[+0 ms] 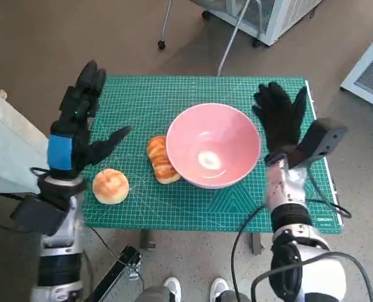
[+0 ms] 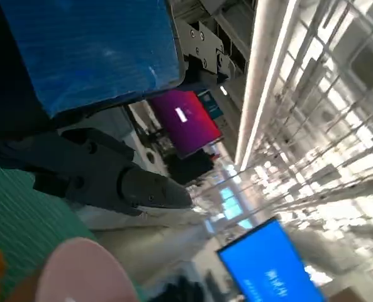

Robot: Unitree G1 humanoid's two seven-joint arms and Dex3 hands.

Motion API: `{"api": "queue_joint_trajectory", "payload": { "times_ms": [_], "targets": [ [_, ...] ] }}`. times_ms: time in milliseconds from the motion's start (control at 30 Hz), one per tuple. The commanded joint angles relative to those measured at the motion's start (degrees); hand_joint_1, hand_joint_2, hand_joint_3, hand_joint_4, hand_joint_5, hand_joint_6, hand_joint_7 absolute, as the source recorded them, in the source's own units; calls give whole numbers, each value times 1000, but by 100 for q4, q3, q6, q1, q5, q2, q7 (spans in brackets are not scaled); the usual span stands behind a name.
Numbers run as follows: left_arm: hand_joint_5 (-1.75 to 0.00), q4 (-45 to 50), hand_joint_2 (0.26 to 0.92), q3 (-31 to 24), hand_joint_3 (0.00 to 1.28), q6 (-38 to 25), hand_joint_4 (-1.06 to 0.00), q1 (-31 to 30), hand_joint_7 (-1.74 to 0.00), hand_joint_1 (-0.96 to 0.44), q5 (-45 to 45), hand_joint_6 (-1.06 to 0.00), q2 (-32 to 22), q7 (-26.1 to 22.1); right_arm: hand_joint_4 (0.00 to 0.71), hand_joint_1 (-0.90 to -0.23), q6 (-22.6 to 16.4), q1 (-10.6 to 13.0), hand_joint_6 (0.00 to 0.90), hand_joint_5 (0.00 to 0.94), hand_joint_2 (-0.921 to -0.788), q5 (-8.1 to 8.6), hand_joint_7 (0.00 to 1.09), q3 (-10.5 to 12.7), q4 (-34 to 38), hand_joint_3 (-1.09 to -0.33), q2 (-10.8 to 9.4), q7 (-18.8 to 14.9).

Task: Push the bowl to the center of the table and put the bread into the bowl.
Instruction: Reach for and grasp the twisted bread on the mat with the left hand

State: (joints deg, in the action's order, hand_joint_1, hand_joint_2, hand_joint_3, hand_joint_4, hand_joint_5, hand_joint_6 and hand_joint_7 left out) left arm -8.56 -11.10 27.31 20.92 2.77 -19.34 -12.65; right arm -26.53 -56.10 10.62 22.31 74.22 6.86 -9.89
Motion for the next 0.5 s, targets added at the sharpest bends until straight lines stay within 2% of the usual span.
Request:
{"api": "queue_joint_trajectory", "payload": {
  "times_ms": [33,200,267,500],
  "targets": [
    [-5,-136,921,-7,83,-23,-293,43,-67,-394,-225,-300,-494,-212,152,-601,-408,-84,0,19,-921,-285,501,-241,-107,-851,193,60],
    [-11,-314,921,115,92,54,-307,183,-62,-393,-390,-302,-957,-520,191,-597,-993,-103,5,24,-921,-437,580,-469,-343,-849,304,-169],
    [-10,-413,921,191,97,126,-306,257,-65,-390,-563,-312,-1170,-631,206,-595,-1258,-86,2,25,-921,-488,613,-583,-478,-845,382,-378],
    [-4,-776,920,550,66,290,-298,533,-77,-362,-1053,-344,-1840,-1113,229,-619,-2107,121,-1,28,-921,-426,643,-846,-1115,-817,551,-1129]
  ]
}}
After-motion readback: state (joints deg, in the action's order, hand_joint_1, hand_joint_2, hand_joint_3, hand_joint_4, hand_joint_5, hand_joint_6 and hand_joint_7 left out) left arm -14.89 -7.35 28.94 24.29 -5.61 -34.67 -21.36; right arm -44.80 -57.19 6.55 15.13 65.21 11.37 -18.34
